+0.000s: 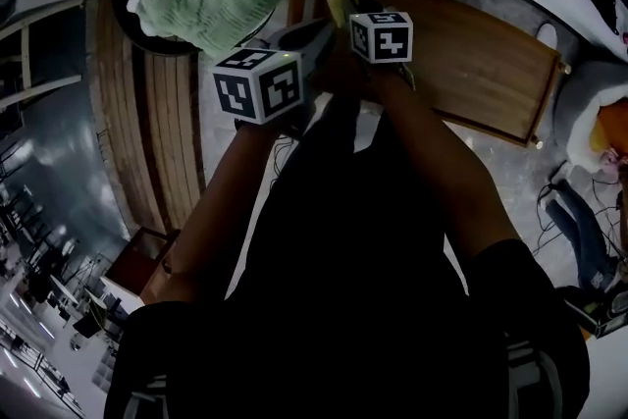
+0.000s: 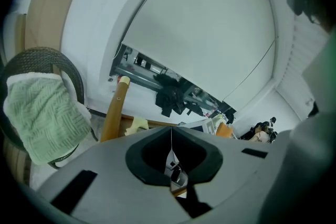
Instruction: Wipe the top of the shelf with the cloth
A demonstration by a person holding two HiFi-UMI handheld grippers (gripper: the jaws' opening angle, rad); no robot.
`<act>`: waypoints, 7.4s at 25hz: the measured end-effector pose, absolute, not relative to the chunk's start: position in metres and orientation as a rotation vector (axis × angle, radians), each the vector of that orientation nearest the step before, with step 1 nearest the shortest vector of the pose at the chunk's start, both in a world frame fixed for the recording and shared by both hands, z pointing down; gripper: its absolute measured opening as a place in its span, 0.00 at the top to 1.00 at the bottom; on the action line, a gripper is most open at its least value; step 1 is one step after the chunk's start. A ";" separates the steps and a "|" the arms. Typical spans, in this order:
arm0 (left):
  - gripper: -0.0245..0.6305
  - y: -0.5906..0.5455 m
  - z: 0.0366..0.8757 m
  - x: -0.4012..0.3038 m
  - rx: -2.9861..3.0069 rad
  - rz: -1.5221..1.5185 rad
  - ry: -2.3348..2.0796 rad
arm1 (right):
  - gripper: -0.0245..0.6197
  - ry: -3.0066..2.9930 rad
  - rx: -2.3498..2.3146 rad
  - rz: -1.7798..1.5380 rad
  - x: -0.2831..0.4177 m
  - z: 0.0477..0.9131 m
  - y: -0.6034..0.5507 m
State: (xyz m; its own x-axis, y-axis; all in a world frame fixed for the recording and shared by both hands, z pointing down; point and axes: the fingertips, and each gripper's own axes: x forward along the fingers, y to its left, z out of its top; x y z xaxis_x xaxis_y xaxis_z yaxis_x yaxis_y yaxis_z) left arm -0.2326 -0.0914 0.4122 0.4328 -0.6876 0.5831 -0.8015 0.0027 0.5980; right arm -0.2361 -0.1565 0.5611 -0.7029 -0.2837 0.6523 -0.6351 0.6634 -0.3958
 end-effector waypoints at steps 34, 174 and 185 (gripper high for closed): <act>0.94 -0.105 0.445 -0.131 1.813 0.184 -1.069 | 0.89 -2.176 0.711 0.687 -0.138 0.606 -0.167; 0.94 -0.131 0.437 0.086 1.828 0.262 -0.925 | 0.89 -1.654 1.218 0.612 0.277 0.588 -0.227; 0.94 -0.115 0.440 0.056 1.812 0.275 -0.976 | 0.89 -1.524 1.353 0.684 0.306 0.589 -0.225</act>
State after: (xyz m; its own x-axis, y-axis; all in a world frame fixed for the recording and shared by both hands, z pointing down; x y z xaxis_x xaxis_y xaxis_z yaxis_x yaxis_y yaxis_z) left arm 0.0565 -0.1154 0.4404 0.6458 -0.4929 0.5830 -0.7249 -0.1564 0.6708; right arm 0.3056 -0.2249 0.5889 0.0656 -0.4239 0.9033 -0.9567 0.2306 0.1777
